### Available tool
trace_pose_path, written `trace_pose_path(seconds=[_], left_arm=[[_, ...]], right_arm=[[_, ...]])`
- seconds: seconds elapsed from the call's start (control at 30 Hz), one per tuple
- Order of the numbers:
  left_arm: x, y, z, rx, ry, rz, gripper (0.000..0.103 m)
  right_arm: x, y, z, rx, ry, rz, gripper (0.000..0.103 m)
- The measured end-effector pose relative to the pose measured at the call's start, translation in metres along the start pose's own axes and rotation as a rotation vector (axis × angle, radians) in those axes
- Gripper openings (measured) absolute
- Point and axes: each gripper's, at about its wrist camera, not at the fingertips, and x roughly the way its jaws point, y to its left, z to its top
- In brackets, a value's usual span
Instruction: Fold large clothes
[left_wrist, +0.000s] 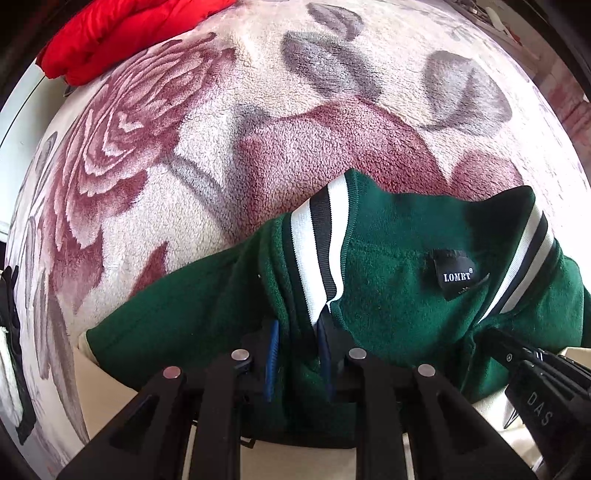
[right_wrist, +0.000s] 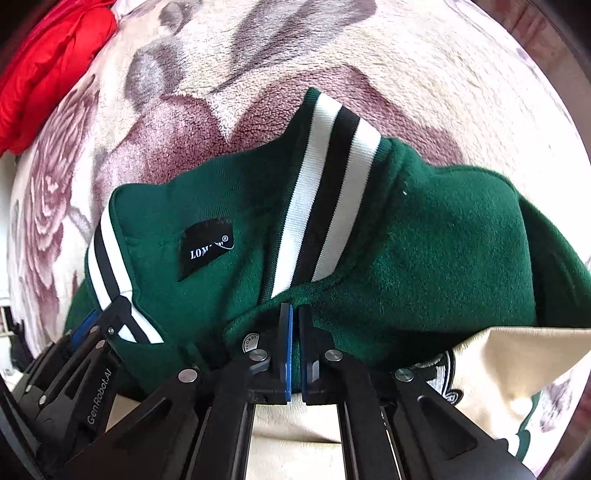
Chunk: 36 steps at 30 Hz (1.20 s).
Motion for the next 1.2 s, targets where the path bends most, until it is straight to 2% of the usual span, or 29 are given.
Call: trace_pose_path(seconds=[0.03,0.2,0.27,0.37,0.4,0.43,0.5,0.53,0.57,0.67,0.83,0.9,0.97,1.03,1.1,1.2], left_arm=[[0.001,-0.001,0.000,0.005,0.001,0.004,0.016],[0.001,-0.003,-0.001,0.031,0.005,0.020,0.016],[-0.001,-0.001,-0.003,0.036,0.011,0.034,0.024],[-0.011,0.001,-0.009,0.052,0.006,0.031,0.027],[-0.018,0.002,-0.014,0.064,-0.005,0.034,0.028],[-0.026,0.004,-0.018,0.075,-0.016,0.026,0.033],[-0.043,0.007,-0.031,0.095,-0.036,0.025,0.058],[-0.052,0.008,-0.040,0.107,-0.038,0.014,0.083],[-0.063,0.010,-0.052,0.113,-0.042,-0.004,0.091],[-0.087,0.015,-0.088,0.119,-0.026,0.000,0.091],[-0.123,0.023,-0.158,0.111,0.023,-0.022,0.092],[-0.136,0.023,-0.194,0.103,0.040,0.001,0.092],[-0.142,0.020,-0.229,0.091,0.070,0.020,0.092],[-0.139,0.010,-0.266,0.080,0.102,0.045,0.092],[-0.126,-0.007,-0.293,0.068,0.166,0.025,0.092],[-0.103,-0.044,-0.317,0.049,0.198,-0.001,0.091]], right_arm=[[0.009,0.010,0.006,-0.003,0.002,-0.006,0.003],[0.014,0.014,0.010,-0.017,0.007,-0.027,0.003],[0.014,0.016,0.011,-0.040,0.014,-0.029,0.004],[0.009,0.007,0.008,-0.036,0.044,0.029,0.007],[0.008,0.002,0.006,-0.037,0.071,0.065,0.007],[0.005,-0.005,0.001,-0.038,0.097,0.117,0.007],[-0.007,-0.020,-0.015,-0.052,0.117,0.164,0.025],[-0.013,-0.027,-0.022,-0.059,0.113,0.181,0.048],[-0.022,-0.038,-0.036,-0.061,0.112,0.211,0.067],[-0.044,-0.067,-0.076,-0.059,0.129,0.251,0.069],[-0.093,-0.137,-0.167,-0.003,0.173,0.299,0.069],[-0.108,-0.168,-0.201,0.036,0.167,0.272,0.069],[-0.118,-0.211,-0.233,0.092,0.154,0.208,0.069],[-0.114,-0.250,-0.256,0.130,0.152,0.152,0.069],[-0.096,-0.275,-0.270,0.140,0.177,0.114,0.069],[-0.064,-0.283,-0.269,0.072,0.180,0.093,0.069]])
